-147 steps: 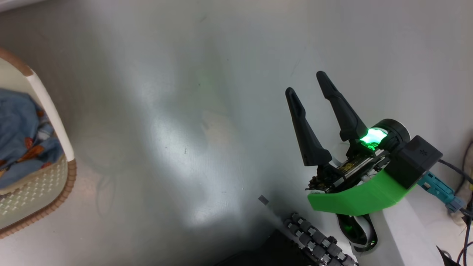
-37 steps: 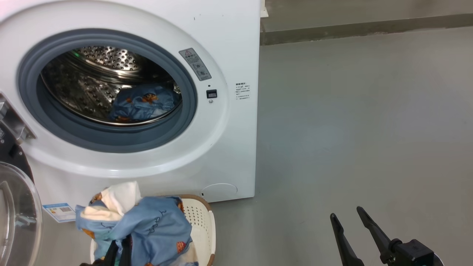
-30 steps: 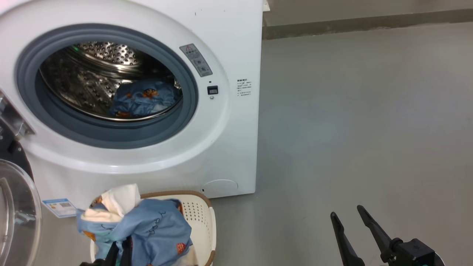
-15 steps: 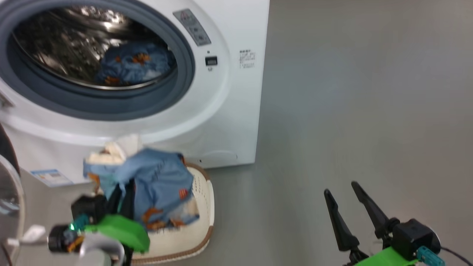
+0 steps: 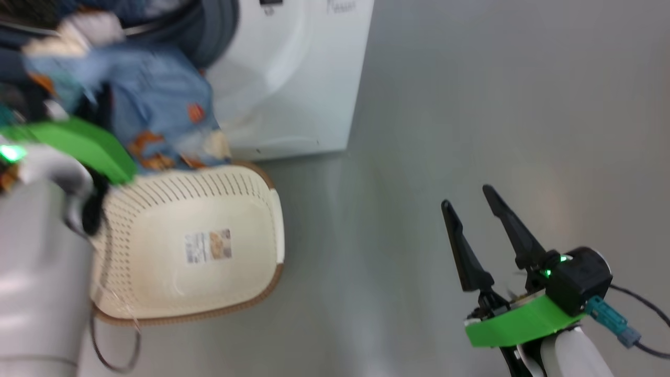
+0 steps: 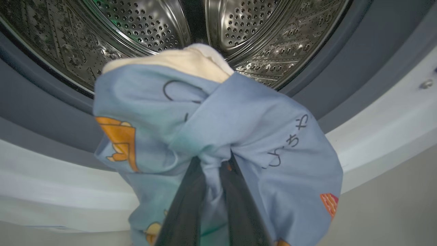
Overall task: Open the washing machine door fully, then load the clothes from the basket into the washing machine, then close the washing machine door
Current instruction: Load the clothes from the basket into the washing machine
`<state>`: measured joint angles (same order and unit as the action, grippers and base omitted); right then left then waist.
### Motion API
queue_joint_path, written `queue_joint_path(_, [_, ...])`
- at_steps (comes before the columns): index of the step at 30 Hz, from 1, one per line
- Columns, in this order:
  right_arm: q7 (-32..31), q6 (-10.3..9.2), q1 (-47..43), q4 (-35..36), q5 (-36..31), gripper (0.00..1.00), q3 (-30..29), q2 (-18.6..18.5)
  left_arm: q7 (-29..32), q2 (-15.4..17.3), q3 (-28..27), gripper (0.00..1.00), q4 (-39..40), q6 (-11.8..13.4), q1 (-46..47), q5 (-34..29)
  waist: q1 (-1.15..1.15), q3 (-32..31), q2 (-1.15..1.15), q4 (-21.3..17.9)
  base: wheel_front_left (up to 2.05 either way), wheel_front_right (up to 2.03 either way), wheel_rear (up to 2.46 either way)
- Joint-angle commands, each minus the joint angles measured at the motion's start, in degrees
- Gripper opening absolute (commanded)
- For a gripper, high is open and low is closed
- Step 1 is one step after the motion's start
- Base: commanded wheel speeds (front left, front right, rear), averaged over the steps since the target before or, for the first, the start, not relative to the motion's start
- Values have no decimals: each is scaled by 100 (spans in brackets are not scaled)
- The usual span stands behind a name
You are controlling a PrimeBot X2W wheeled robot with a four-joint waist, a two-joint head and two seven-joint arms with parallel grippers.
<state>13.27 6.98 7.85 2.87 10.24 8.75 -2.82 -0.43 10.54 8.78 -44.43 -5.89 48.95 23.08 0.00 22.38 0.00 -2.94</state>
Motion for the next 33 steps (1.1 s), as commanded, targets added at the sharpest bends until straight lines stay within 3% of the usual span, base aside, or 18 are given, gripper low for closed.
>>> queue_joint_path(1, [82,51,154,72,52,100,169,-6,154,374,-172,0,8,-68,395,75,0,888,0,-305,0,0,0])
queue_joint_path(10, [169,51,672,-73,298,100,378,-6,1230,1251,-155,0,-318,-148,1781,401,0,1488,0,-836,0,0,0])
queue_joint_path(18, [172,51,789,-21,547,100,519,-6,1463,1966,-248,0,-223,-74,2458,392,0,1796,0,-1252,0,0,0])
queue_joint_path(25, [172,51,801,-9,637,100,591,-6,1067,2294,-423,0,-37,166,2785,338,0,1930,0,-1503,0,0,0])
queue_joint_path(33, [173,51,840,15,699,100,682,-6,72,2493,-411,0,146,393,3247,31,0,2052,0,-1632,0,0,0])
